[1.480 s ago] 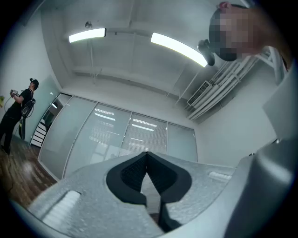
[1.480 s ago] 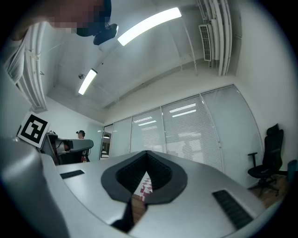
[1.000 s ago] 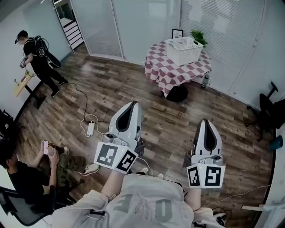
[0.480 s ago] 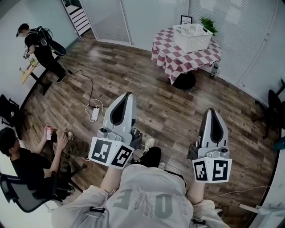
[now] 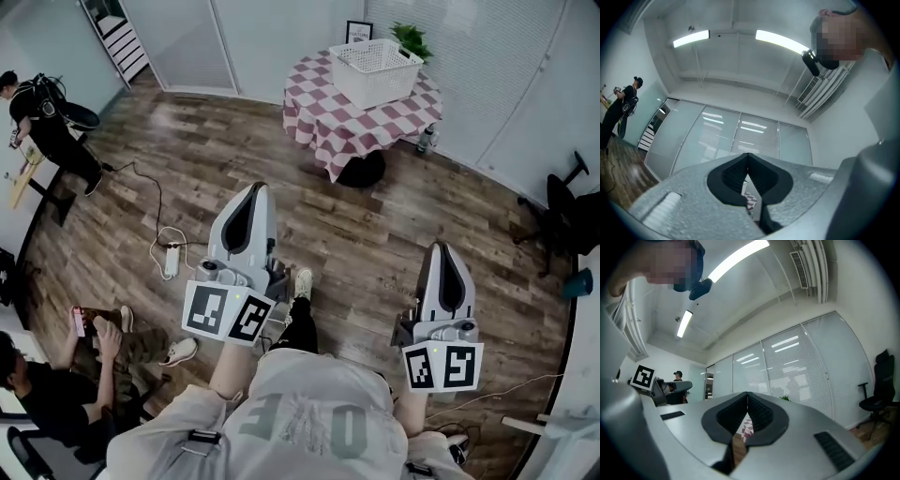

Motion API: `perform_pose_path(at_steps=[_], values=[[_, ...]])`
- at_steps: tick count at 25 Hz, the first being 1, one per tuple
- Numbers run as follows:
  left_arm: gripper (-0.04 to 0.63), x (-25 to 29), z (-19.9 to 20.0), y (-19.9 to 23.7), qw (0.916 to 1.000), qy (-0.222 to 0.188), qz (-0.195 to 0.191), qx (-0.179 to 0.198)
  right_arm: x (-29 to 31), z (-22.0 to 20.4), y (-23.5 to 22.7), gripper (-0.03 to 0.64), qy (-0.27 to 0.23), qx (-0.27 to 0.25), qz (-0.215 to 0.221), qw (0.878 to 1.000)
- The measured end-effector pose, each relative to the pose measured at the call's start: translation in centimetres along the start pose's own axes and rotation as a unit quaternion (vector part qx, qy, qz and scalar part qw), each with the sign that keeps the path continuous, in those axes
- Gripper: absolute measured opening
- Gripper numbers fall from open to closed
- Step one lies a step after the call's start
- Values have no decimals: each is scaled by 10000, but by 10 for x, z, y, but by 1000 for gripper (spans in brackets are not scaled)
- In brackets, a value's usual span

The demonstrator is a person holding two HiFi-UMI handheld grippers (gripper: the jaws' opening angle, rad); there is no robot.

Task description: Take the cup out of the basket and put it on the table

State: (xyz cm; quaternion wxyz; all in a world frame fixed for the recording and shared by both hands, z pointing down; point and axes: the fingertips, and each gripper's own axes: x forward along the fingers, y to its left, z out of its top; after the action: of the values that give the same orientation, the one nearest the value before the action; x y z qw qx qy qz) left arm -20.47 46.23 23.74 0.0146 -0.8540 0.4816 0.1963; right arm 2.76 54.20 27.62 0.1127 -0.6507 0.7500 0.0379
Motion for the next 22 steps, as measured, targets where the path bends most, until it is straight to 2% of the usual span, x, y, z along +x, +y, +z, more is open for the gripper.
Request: perform_pose_path(at_steps=[8, 13, 17, 22], values=[[5, 118, -33, 51, 9984, 100, -544, -145, 117, -19, -40, 9, 34, -2, -698, 9976], [5, 185, -32, 99, 9974, 84, -660, -267, 201, -18, -38, 9, 148, -131, -705, 9973], [5, 232, -35, 131, 9969, -24, -759, -195, 266, -27, -30, 9, 99, -195, -642, 9977], [5, 275, -48, 163, 9957, 101, -907, -129, 327, -50, -20, 9, 168, -63, -586, 9981]])
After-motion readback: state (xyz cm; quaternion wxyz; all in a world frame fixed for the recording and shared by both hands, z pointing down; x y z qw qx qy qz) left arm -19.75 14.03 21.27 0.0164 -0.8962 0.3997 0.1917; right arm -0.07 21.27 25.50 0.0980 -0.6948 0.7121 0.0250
